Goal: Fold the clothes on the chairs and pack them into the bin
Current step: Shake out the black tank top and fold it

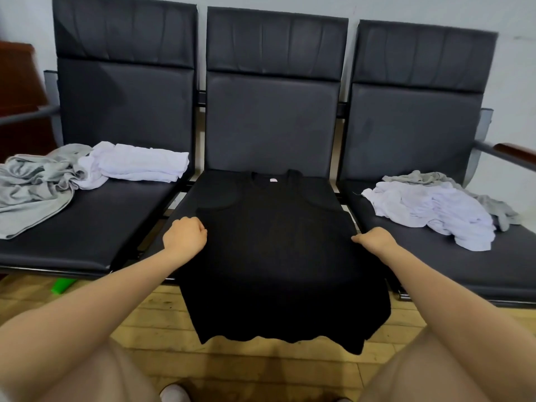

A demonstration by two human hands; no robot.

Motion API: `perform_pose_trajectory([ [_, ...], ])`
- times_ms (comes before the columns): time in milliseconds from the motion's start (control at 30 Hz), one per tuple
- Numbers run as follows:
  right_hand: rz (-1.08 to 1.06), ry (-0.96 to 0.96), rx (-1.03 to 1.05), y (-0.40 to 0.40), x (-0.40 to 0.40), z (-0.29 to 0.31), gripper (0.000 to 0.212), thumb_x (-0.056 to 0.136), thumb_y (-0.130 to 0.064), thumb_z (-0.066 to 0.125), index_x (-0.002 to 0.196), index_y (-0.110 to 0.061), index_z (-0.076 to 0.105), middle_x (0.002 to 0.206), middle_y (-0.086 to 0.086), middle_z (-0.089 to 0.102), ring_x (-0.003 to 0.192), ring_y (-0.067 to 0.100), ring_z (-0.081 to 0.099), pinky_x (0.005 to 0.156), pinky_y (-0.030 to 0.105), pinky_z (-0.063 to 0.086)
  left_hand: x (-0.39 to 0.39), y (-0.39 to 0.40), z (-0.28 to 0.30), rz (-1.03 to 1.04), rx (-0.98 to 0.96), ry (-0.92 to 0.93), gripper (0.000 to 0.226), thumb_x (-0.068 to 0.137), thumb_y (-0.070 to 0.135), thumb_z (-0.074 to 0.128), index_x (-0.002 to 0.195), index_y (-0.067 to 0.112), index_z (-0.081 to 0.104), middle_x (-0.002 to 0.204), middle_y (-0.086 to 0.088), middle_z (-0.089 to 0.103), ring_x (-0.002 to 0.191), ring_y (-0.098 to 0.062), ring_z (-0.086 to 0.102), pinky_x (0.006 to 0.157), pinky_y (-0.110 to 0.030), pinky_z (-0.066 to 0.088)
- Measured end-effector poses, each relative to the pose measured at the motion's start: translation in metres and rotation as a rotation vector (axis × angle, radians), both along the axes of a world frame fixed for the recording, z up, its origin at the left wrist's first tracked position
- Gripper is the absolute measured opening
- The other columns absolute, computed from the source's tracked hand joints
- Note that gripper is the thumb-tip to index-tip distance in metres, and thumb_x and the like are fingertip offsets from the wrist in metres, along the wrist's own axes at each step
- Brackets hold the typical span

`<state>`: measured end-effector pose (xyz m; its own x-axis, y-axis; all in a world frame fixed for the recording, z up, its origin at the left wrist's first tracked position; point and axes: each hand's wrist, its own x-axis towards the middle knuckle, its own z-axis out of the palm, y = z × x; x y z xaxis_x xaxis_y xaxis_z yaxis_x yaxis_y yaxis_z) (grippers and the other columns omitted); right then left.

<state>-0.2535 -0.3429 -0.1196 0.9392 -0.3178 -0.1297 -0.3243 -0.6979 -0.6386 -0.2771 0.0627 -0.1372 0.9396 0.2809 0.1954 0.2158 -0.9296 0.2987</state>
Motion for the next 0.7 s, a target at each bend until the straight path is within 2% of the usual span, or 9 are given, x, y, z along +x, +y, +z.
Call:
perform_pose_trajectory([
  [67,-0.014,-0.012,0.015,0.002,0.004,-0.001,0.024,0.085,-0.014,0.065,0.067,0.001,0.059,0.075,0.015,0.062,0.083,0.034,0.064,0.066,0.033,0.043,0.009,-0.005,-0.002,0.000,0.002,0.017,0.024,0.097,0.026,0.047,0.111,0.011,0.060,0.114,-0.011,0.059,0.109,-0.029,0.053,0.075,-0.038,0.047],
  [133,-0.015,-0.025,0.012,0.004,0.009,-0.001,0.021,0.085,-0.010,0.063,0.084,0.010,0.066,0.091,0.026,0.067,0.093,0.038,0.064,0.075,0.039,0.049,0.021,-0.005,-0.003,0.028,-0.007,0.006,0.025,0.097,0.021,0.046,0.113,0.006,0.056,0.117,-0.015,0.056,0.113,-0.033,0.049,0.080,-0.041,0.046],
  [200,0.011,-0.037,-0.019,0.006,0.012,-0.001,0.023,0.083,-0.009,0.060,0.091,0.012,0.066,0.096,0.029,0.065,0.090,0.039,0.063,0.081,0.044,0.051,0.031,0.003,-0.001,0.077,-0.009,-0.010,0.026,0.095,0.017,0.046,0.114,0.001,0.054,0.119,-0.019,0.055,0.115,-0.036,0.047,0.084,-0.044,0.045],
  [267,0.039,-0.042,-0.120,0.012,0.013,0.001,0.016,0.082,-0.016,0.057,0.083,-0.002,0.065,0.090,0.020,0.063,0.090,0.033,0.057,0.079,0.040,0.048,0.040,0.011,0.000,0.120,0.000,0.000,0.030,0.092,0.017,0.047,0.116,0.000,0.053,0.122,-0.020,0.053,0.117,-0.038,0.045,0.086,-0.045,0.043],
  [333,0.052,-0.060,-0.278,0.017,0.018,0.002,0.022,0.085,-0.026,0.058,0.103,-0.014,0.063,0.112,0.012,0.056,0.113,0.032,0.048,0.090,0.039,0.044,0.046,0.012,0.001,0.106,0.032,0.025,0.032,0.089,0.018,0.051,0.116,0.002,0.053,0.124,-0.020,0.050,0.118,-0.037,0.043,0.089,-0.045,0.042],
  [400,0.075,-0.102,-0.350,0.022,0.026,0.001,0.031,0.086,-0.029,0.058,0.115,-0.017,0.060,0.124,0.011,0.051,0.122,0.031,0.041,0.095,0.041,0.042,0.054,0.004,0.002,0.035,0.059,0.004,0.033,0.084,0.017,0.056,0.116,0.007,0.052,0.125,-0.018,0.047,0.119,-0.036,0.040,0.091,-0.045,0.040],
  [467,0.100,-0.133,-0.347,0.032,0.040,0.002,0.030,0.088,-0.027,0.056,0.116,-0.018,0.060,0.124,0.010,0.052,0.122,0.030,0.042,0.096,0.042,0.042,0.067,-0.011,0.007,-0.080,0.077,-0.010,0.036,0.084,0.016,0.056,0.119,0.014,0.052,0.126,-0.013,0.046,0.121,-0.033,0.038,0.093,-0.043,0.039],
  [533,0.084,-0.146,-0.353,0.042,0.052,0.003,0.027,0.089,-0.025,0.054,0.115,-0.018,0.061,0.121,0.009,0.055,0.120,0.030,0.043,0.096,0.042,0.040,0.077,-0.028,0.014,-0.164,0.072,0.065,0.030,0.088,0.018,0.050,0.117,0.019,0.057,0.125,-0.010,0.049,0.120,-0.031,0.042,0.095,-0.042,0.038],
  [700,0.021,-0.138,-0.273,0.059,0.087,0.007,0.022,0.091,-0.022,0.050,0.104,-0.018,0.066,0.112,0.008,0.063,0.114,0.029,0.049,0.093,0.040,0.041,0.115,-0.063,0.029,-0.158,0.058,0.235,0.026,0.093,0.023,0.041,0.103,0.018,0.065,0.110,-0.006,0.060,0.108,-0.028,0.054,0.095,-0.040,0.039],
])
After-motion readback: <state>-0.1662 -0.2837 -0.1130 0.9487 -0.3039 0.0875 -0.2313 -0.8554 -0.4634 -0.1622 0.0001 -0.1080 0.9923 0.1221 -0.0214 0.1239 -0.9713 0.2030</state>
